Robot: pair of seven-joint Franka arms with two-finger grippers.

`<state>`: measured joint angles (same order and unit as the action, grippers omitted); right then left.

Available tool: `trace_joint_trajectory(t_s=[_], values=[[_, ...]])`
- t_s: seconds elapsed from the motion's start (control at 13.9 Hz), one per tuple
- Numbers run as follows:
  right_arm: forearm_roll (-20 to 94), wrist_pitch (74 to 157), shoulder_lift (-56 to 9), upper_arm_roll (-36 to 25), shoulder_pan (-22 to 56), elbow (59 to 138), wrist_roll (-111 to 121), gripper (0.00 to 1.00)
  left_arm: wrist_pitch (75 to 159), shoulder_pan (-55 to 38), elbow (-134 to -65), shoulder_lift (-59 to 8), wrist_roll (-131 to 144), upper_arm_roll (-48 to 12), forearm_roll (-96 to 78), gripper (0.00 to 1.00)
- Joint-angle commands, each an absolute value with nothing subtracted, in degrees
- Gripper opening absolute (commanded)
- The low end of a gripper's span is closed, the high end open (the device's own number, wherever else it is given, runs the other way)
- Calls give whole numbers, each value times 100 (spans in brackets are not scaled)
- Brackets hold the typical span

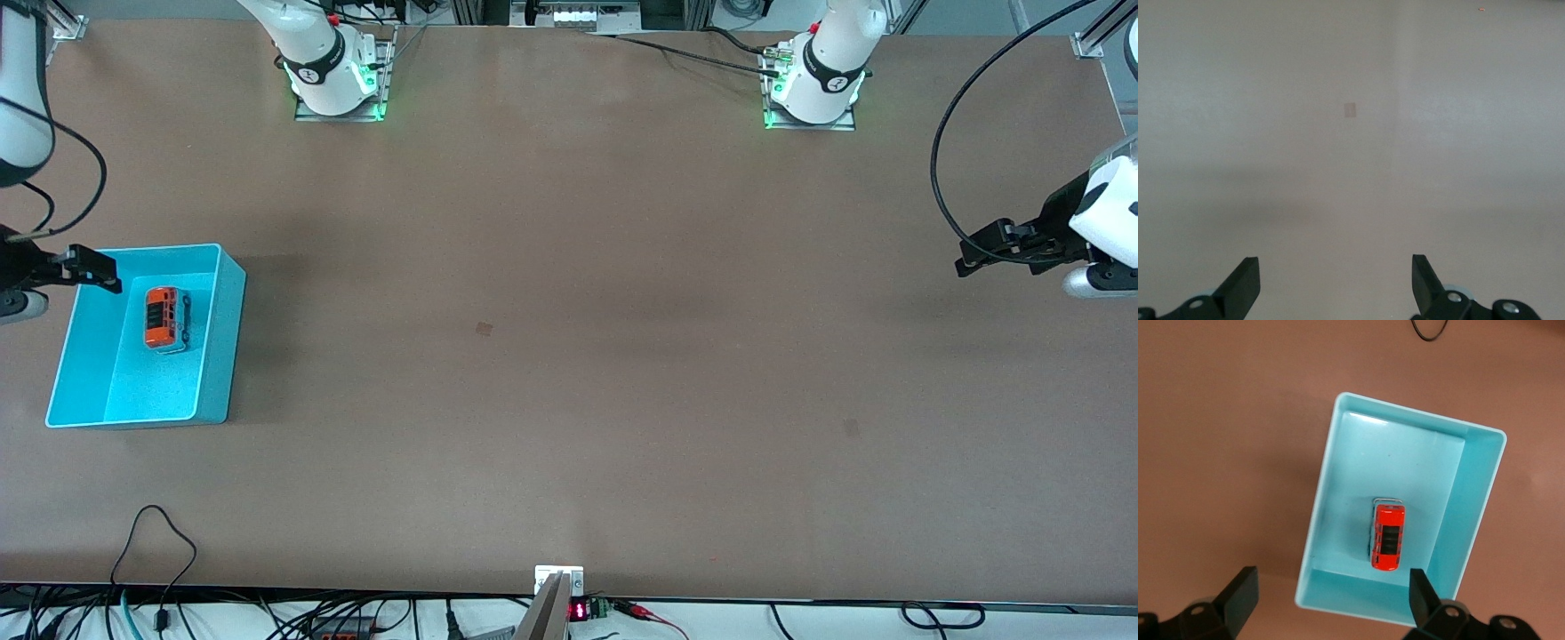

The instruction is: Wind up bus and store in blue box

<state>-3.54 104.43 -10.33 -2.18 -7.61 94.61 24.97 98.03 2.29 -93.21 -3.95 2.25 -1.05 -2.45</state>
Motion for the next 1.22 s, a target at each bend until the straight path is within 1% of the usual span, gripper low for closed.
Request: trace_joint_trajectory(t_s=[0.0,0.07,0.36,0.5,0.65,1.15], values=[[-316,9523,-1037,-176,-511,8783,2006,100,9756,237,-9316,-325,220,-141,-149,100],[-334,9179,-1055,-167,-423,8554,1752,100,9747,246,-9316,-325,228,-141,-149,100],[-387,8544,-915,-167,86,8482,1292,100,9756,237,-9316,-325,229,-141,-141,100],[-378,8482,-792,-167,184,8490,1214,100,9756,237,-9316,-325,229,-141,-149,100],[-395,8481,-782,-141,219,8499,583,100,9756,237,-9316,-325,229,-141,-141,100],[-299,8578,-782,-123,264,8578,492,100,9756,237,-9316,-325,229,-149,-141,100]])
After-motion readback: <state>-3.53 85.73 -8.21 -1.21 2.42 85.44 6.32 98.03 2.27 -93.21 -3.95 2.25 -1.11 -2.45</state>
